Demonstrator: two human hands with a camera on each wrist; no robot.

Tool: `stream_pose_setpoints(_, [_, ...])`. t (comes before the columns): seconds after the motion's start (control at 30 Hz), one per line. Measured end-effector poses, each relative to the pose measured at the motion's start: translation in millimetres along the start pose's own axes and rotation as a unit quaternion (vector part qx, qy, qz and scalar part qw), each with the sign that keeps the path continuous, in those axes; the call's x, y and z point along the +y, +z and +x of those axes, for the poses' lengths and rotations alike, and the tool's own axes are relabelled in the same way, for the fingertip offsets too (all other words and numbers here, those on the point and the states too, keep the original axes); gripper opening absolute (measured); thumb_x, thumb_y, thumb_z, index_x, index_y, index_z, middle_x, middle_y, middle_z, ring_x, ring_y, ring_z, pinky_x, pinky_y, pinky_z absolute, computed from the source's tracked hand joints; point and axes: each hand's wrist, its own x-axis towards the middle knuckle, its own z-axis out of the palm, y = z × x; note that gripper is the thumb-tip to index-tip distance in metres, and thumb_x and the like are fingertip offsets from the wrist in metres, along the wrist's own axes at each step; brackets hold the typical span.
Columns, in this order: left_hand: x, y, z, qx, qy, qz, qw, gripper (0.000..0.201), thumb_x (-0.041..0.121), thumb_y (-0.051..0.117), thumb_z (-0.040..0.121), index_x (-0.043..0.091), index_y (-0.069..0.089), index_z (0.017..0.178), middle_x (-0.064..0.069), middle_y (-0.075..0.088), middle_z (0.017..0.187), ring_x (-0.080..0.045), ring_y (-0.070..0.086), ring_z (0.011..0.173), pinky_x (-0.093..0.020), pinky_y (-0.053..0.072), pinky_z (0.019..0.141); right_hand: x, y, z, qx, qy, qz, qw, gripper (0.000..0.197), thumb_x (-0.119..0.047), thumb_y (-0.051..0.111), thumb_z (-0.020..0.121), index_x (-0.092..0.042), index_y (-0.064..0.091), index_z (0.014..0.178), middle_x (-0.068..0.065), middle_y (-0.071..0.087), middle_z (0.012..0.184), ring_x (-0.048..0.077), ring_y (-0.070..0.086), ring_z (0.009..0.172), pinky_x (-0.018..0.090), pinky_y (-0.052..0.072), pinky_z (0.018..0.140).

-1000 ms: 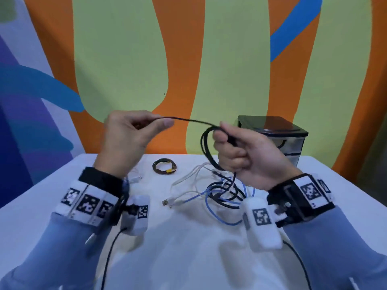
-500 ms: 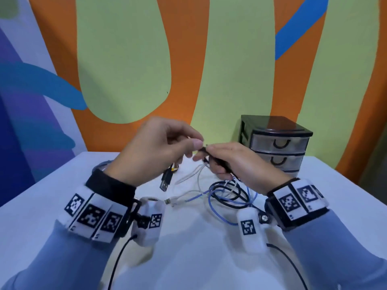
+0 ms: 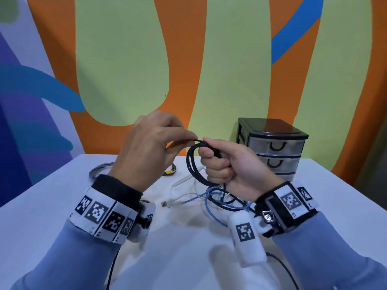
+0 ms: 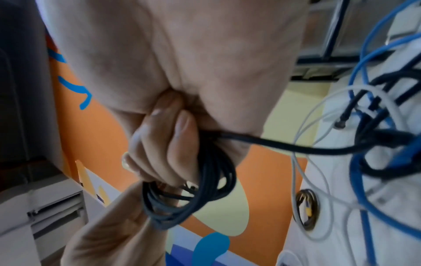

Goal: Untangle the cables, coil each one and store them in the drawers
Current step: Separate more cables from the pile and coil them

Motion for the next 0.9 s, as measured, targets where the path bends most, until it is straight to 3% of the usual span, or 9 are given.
stream_pose_setpoints(0.07, [11, 10, -4, 0.017, -0.067, -0.082, 0.994, 0.015, 0.023, 0.072, 0.098, 0.021, 0.084, 0.107, 0.007, 0.076, 0.092, -0.02, 0.069, 0.077, -0.044, 0.056, 0.069, 1, -1, 1, -0.016, -0.013, 0.051, 0.998, 0.032, -0.033, 0.042, 0.105, -0.018, 0.048, 0.077, -0.009, 0.013, 0.059, 0.008, 0.007, 0.045, 0.024, 0.009, 0.045])
stream_pose_setpoints(0.13, [27, 16, -4, -0.005, -0.196, -0.222, 0.955, 0.015, 0.011, 0.072, 0.099, 0.017, 0.083, 0.106, 0.004, 0.081, 0.091, -0.019, 0.076, 0.083, -0.042, 0.062, 0.077, 1, -3, 2, -0.016, -0.033, 0.082, 0.996, 0.034, -0.033, 0.041, 0.107, -0.017, 0.049, 0.078, -0.01, 0.014, 0.057, 0.007, 0.008, 0.044, 0.024, 0.011, 0.045])
stream_pose_setpoints(0.23, [45, 18, 3, -0.011, -0.37, -0.463, 0.806, 0.022, -0.003, 0.059, 0.102, 0.003, 0.08, 0.108, -0.014, 0.081, 0.098, -0.021, 0.075, 0.086, -0.032, 0.064, 0.081, 1, -7, 5, 0.04, -0.078, 0.078, 0.993, 0.037, -0.032, 0.042, 0.11, -0.011, 0.058, 0.084, -0.009, 0.02, 0.054, 0.005, 0.016, 0.041, 0.021, 0.014, 0.046])
stream_pose_setpoints(0.3, [50, 17, 6, 0.009, -0.412, -0.547, 0.729, 0.029, -0.004, 0.05, 0.103, -0.004, 0.075, 0.116, -0.024, 0.078, 0.107, -0.027, 0.074, 0.089, -0.033, 0.065, 0.085, 2, -8, 8, 0.106, -0.116, 0.058, 0.986, 0.039, -0.031, 0.045, 0.11, -0.005, 0.066, 0.088, -0.008, 0.027, 0.052, 0.003, 0.022, 0.04, 0.02, 0.015, 0.047])
stream_pose_setpoints(0.5, [53, 16, 7, 0.015, -0.405, -0.566, 0.718, 0.032, 0.012, 0.071, 0.095, 0.004, 0.07, 0.127, -0.019, 0.079, 0.11, -0.03, 0.078, 0.103, -0.035, 0.06, 0.096, 9, -10, 15, 0.238, -0.201, -0.038, 0.949, 0.032, -0.029, 0.059, 0.106, -0.003, 0.074, 0.093, 0.0, 0.036, 0.062, 0.009, 0.03, 0.049, 0.017, 0.025, 0.046])
stream_pose_setpoints(0.63, [52, 20, 3, -0.009, -0.405, -0.481, 0.778, 0.051, 0.0, 0.084, 0.084, 0.018, 0.069, 0.129, -0.012, 0.082, 0.101, -0.021, 0.077, 0.096, -0.015, 0.053, 0.084, 17, -8, 19, 0.265, -0.213, -0.098, 0.935, 0.034, -0.03, 0.058, 0.107, -0.006, 0.076, 0.091, 0.005, 0.019, 0.065, 0.018, 0.017, 0.058, 0.023, 0.02, 0.05])
stream_pose_setpoints(0.7, [54, 21, 3, -0.004, -0.42, -0.462, 0.781, 0.048, -0.002, 0.082, 0.085, 0.02, 0.07, 0.126, -0.01, 0.082, 0.098, -0.018, 0.076, 0.092, -0.022, 0.05, 0.086, 18, -6, 19, 0.281, -0.206, -0.114, 0.93, 0.023, -0.03, 0.059, 0.107, -0.011, 0.069, 0.099, -0.003, 0.022, 0.059, 0.015, 0.018, 0.054, 0.023, 0.019, 0.05])
stream_pose_setpoints(0.8, [53, 19, 5, -0.017, -0.44, -0.513, 0.737, 0.043, -0.001, 0.076, 0.089, 0.016, 0.07, 0.128, -0.011, 0.081, 0.1, -0.019, 0.074, 0.095, -0.032, 0.048, 0.097, 14, -9, 17, 0.291, -0.193, -0.105, 0.931, 0.014, -0.03, 0.061, 0.106, -0.017, 0.056, 0.107, -0.008, 0.032, 0.057, 0.011, 0.023, 0.05, 0.023, 0.02, 0.049])
stream_pose_setpoints(0.9, [49, 18, 7, -0.043, -0.47, -0.622, 0.625, 0.048, 0.001, 0.063, 0.089, 0.012, 0.067, 0.135, -0.007, 0.071, 0.09, -0.019, 0.062, 0.083, -0.036, 0.044, 0.092, 10, -14, 16, 0.246, -0.171, -0.064, 0.952, 0.014, -0.028, 0.058, 0.107, -0.015, 0.06, 0.101, -0.005, 0.029, 0.063, 0.01, 0.022, 0.054, 0.02, 0.017, 0.048])
